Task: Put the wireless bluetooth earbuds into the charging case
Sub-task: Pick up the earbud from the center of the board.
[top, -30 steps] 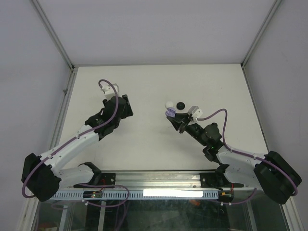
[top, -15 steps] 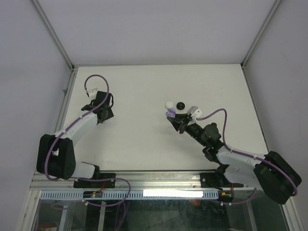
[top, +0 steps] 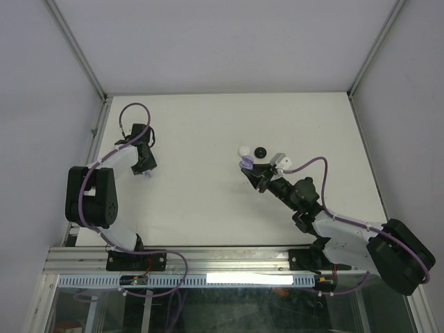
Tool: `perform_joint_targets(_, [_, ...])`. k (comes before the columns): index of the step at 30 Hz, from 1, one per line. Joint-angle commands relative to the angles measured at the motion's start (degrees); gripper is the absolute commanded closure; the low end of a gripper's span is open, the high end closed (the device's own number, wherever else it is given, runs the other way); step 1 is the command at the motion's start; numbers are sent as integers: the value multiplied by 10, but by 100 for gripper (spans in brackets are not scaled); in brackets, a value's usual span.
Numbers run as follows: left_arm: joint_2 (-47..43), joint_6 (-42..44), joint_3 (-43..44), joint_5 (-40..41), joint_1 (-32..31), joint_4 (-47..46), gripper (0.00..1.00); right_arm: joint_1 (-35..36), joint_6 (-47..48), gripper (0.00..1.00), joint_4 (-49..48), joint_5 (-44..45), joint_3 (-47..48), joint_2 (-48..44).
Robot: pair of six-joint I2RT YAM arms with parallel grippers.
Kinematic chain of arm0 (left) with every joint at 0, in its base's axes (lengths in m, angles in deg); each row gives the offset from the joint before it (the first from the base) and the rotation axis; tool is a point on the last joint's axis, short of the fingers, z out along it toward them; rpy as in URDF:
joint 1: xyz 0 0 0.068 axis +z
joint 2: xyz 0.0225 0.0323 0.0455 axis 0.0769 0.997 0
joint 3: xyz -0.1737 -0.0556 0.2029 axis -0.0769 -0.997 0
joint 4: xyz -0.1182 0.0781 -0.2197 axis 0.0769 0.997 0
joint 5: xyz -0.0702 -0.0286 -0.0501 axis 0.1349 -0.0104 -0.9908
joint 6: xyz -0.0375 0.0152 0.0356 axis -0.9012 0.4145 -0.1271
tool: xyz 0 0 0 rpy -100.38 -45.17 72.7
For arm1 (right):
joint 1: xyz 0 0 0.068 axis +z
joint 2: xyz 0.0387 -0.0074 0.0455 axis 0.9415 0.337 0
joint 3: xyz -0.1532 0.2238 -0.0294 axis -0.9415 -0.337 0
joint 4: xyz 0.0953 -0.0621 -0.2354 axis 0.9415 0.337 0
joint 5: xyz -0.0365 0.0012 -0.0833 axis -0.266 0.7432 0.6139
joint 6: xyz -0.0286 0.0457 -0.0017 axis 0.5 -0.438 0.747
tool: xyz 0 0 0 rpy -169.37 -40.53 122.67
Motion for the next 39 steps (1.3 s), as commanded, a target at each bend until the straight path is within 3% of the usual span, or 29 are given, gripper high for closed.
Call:
perform_joint_targets(1, [15, 22, 24, -30, 17, 2, 60, 1, 10, 100, -25, 8, 4, -11])
perform_joint_targets(18, [49, 43, 23, -136, 14, 21, 81, 1, 7, 100, -23, 2, 6, -8])
perform_joint_targets(30, [21, 18, 18, -157, -136, 33, 81, 1, 8, 100, -19, -2, 8, -10])
perform_joint_targets(39, [-31, -27, 12, -147, -196, -22, 81, 1, 6, 100, -18, -10, 11, -6])
